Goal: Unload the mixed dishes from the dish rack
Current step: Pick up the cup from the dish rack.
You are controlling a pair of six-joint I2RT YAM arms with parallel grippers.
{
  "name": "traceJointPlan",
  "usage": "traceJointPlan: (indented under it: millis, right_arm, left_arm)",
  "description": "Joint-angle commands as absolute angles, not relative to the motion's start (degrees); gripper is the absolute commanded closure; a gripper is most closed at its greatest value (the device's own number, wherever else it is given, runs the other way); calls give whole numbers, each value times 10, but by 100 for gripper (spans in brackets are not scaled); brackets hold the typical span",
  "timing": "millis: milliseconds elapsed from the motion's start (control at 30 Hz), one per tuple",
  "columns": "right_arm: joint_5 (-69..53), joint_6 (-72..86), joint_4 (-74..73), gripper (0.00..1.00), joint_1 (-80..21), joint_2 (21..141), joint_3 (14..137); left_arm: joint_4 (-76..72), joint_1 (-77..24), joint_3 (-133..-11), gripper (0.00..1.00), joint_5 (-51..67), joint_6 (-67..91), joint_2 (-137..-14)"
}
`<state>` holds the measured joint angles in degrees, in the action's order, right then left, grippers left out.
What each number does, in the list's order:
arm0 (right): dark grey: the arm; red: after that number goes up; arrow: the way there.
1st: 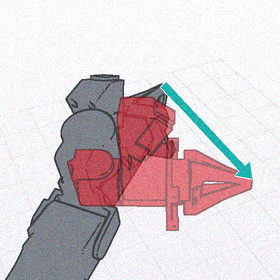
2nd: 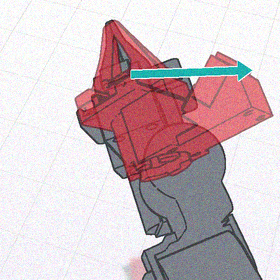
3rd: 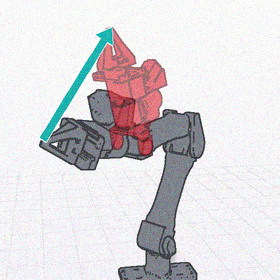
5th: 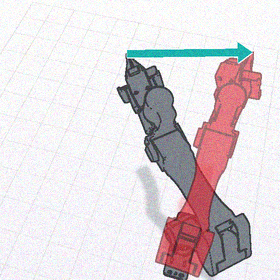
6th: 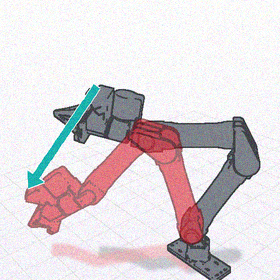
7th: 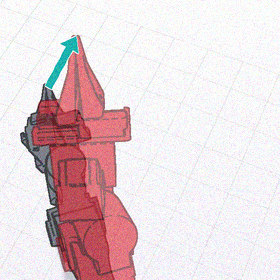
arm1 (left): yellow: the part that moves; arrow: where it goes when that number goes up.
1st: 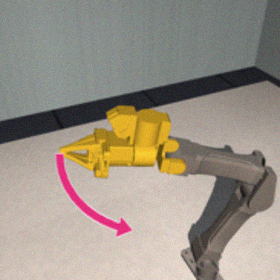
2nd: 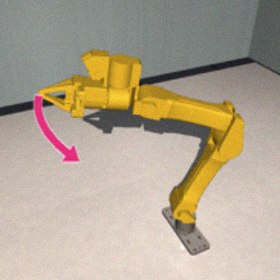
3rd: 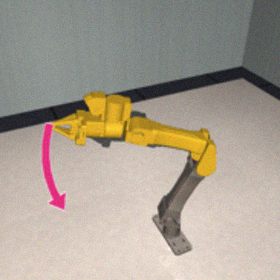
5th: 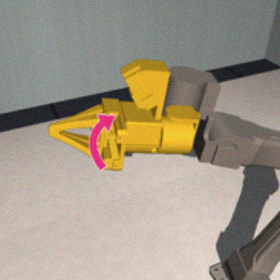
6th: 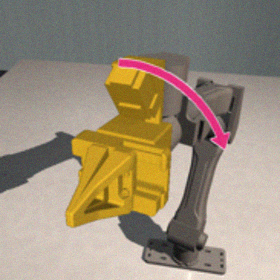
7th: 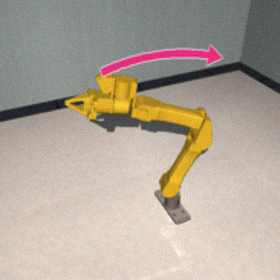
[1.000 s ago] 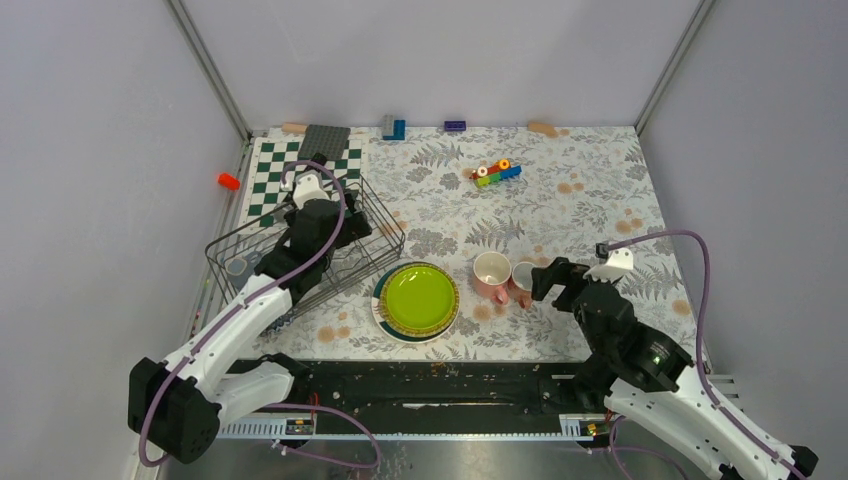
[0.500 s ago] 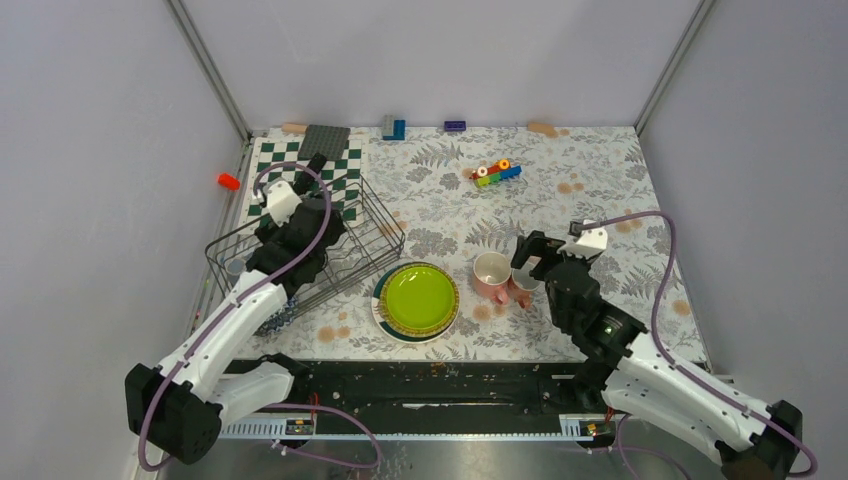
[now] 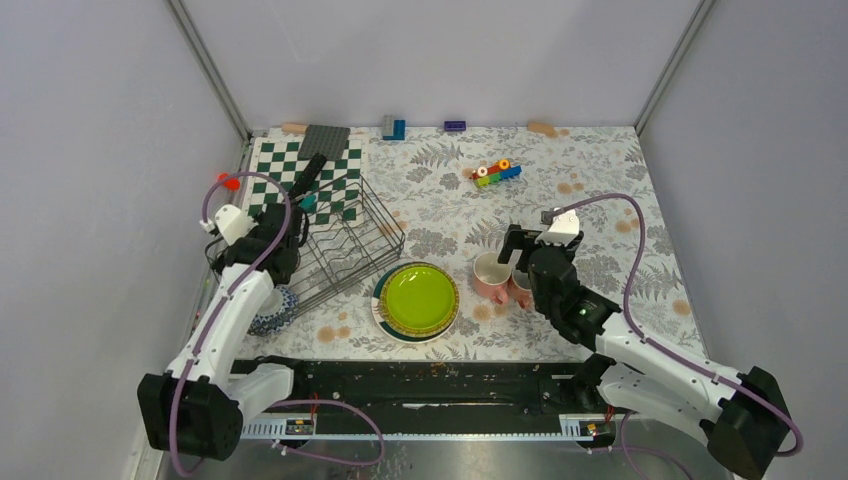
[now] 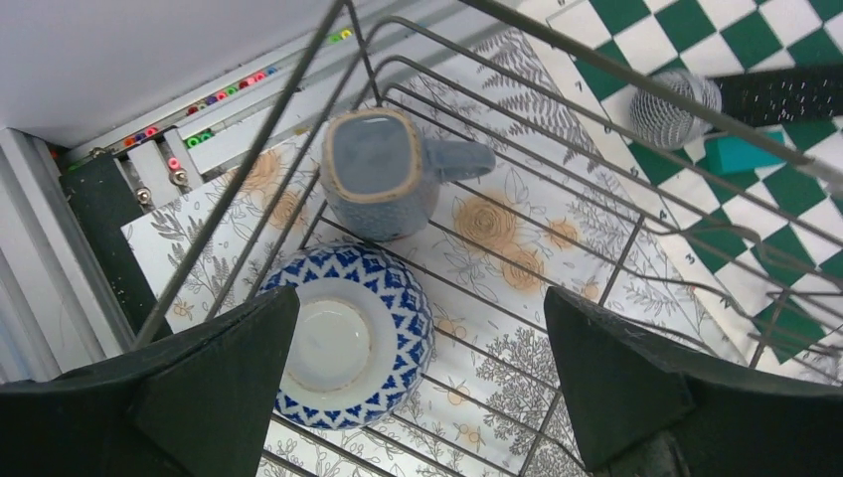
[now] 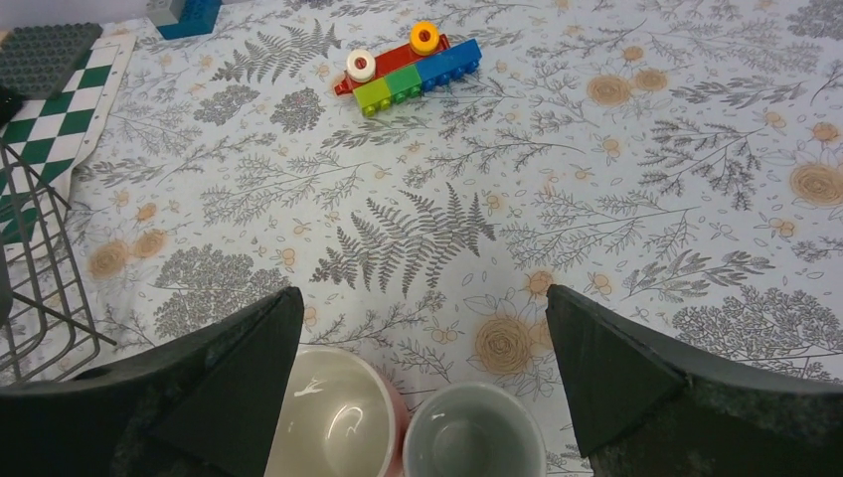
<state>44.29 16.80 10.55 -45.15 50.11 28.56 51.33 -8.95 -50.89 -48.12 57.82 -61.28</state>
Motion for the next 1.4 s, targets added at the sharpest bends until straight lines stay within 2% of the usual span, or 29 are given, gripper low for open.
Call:
traceJointPlan:
  millis: [0,267,700,1000,1367]
  right_arm:
    - [387,200,85,1,-415,489,316]
    - [369,202,81,2,-403,490,312]
    - [350,209,48,2,-403,522,338]
    - [360,206,24,2,-403,557,361]
    - [363,201,28,2,-403,535,348]
  left_arm:
    - [533,-67,-521,1,-528,599,-570]
    - [475,-18,-502,1,-479,569,-566]
    - [441,27,-498,1,-481,573,-654]
    - [394,80,-474,1,-432,564,-656]
    - [330,108,-469,1,-377,542,-708]
